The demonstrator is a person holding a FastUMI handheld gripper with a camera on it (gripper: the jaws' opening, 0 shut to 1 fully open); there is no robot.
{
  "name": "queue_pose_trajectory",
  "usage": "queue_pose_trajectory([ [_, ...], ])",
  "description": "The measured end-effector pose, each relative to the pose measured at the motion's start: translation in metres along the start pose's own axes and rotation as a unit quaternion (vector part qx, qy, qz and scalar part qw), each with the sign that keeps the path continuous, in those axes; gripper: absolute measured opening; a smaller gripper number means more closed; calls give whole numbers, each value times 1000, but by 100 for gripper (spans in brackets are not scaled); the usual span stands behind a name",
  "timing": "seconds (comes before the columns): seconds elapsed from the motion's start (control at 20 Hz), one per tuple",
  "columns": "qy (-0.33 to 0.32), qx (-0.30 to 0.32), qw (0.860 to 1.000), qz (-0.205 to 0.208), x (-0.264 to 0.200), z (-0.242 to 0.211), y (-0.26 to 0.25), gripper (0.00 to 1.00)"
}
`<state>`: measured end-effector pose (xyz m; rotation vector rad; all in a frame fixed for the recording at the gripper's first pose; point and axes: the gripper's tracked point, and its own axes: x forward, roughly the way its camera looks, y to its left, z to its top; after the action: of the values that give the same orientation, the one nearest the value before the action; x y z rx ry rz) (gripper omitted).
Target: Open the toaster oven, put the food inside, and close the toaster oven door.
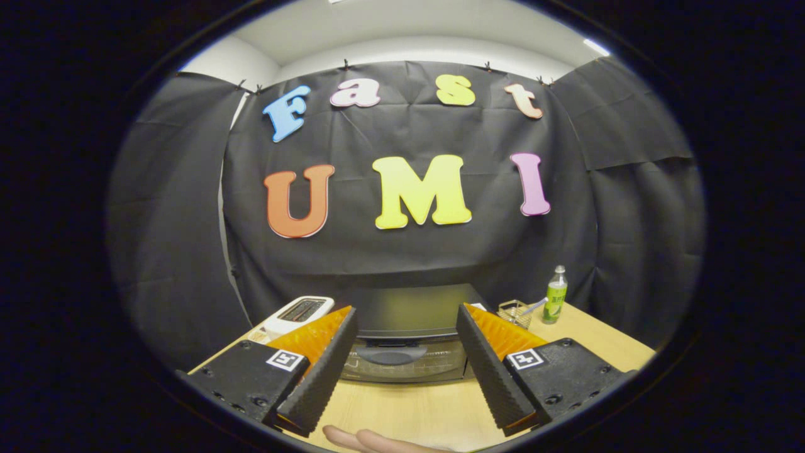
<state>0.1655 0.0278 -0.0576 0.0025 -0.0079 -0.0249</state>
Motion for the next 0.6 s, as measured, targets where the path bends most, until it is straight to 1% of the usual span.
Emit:
queue_pose_trajectory([
  [0.15,21,-14,1000,-2,40,-23,8,100],
  [0.3,35,-31,999,-18,69,-43,8,100],
  [0.4,54,-42,997,-35,84,-62,5,100],
  [0.6,101,-40,993,-50,102,-95,3,100],
])
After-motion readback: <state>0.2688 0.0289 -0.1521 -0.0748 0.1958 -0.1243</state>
